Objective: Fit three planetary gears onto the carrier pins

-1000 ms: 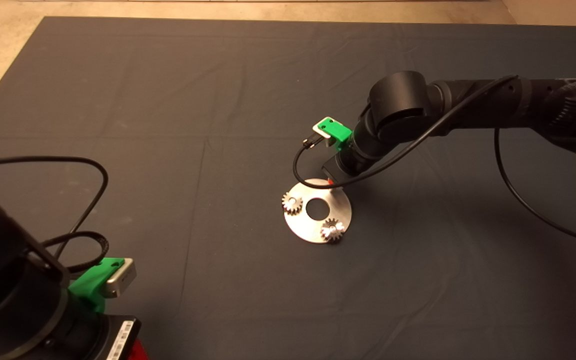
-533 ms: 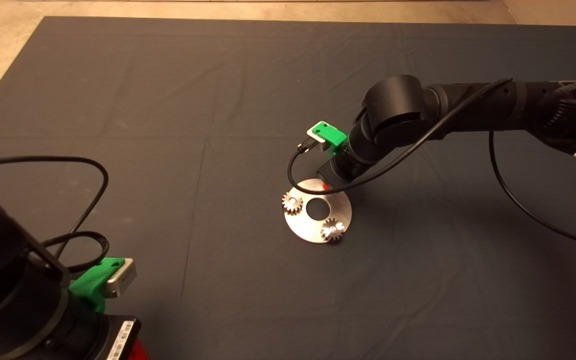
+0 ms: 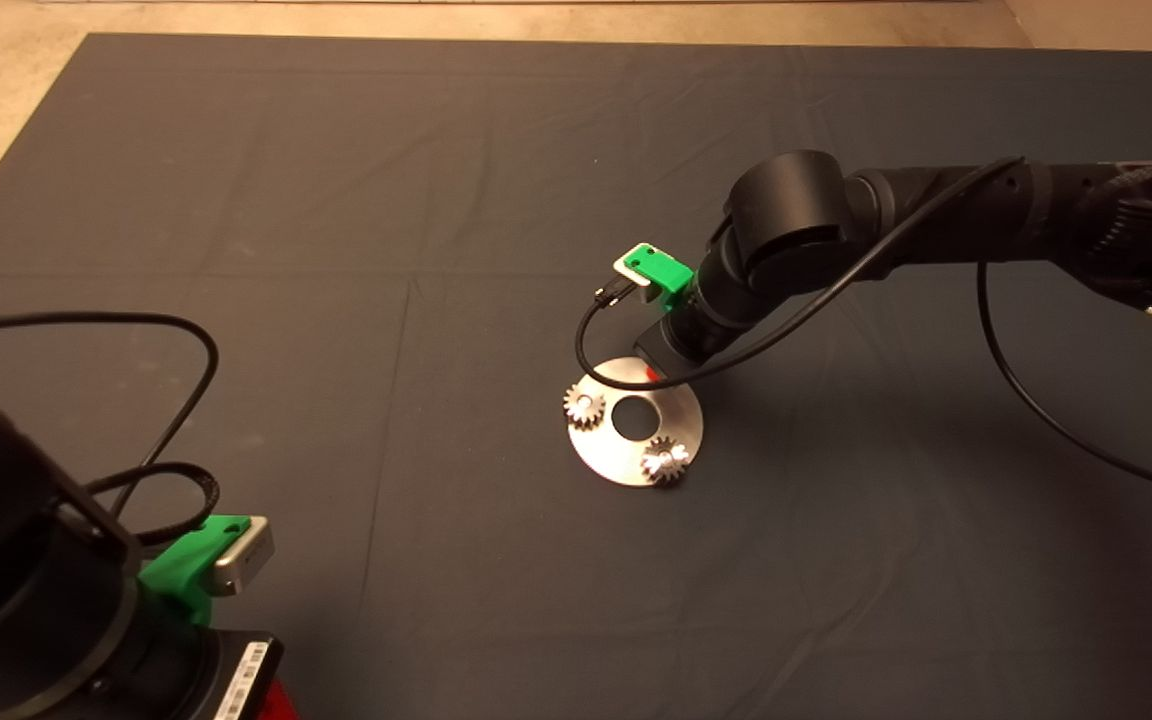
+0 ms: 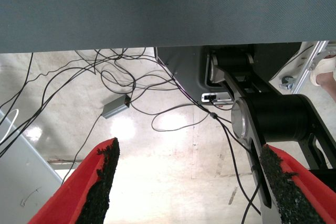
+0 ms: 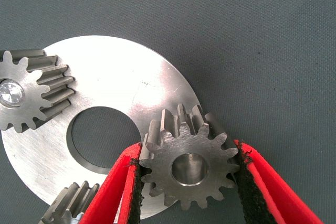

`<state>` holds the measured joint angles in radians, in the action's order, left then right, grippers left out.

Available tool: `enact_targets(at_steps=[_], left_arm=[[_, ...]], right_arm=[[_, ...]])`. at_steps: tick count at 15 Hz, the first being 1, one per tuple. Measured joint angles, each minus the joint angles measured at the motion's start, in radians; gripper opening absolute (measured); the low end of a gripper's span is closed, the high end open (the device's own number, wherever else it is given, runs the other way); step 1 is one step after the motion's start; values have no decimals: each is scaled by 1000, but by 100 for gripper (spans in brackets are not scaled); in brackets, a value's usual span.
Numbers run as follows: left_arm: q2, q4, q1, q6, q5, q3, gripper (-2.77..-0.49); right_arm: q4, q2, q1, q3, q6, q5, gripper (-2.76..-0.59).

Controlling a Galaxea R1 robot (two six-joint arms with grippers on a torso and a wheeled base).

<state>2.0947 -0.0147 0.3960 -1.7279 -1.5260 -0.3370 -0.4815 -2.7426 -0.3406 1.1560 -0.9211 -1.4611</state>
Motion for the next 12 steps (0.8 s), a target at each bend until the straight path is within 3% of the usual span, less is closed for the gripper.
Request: enact_targets(at_steps=[12], left_arm=[[0, 0, 0, 0, 0, 0, -137]], right_arm=[[0, 0, 0, 0, 0, -1, -229]])
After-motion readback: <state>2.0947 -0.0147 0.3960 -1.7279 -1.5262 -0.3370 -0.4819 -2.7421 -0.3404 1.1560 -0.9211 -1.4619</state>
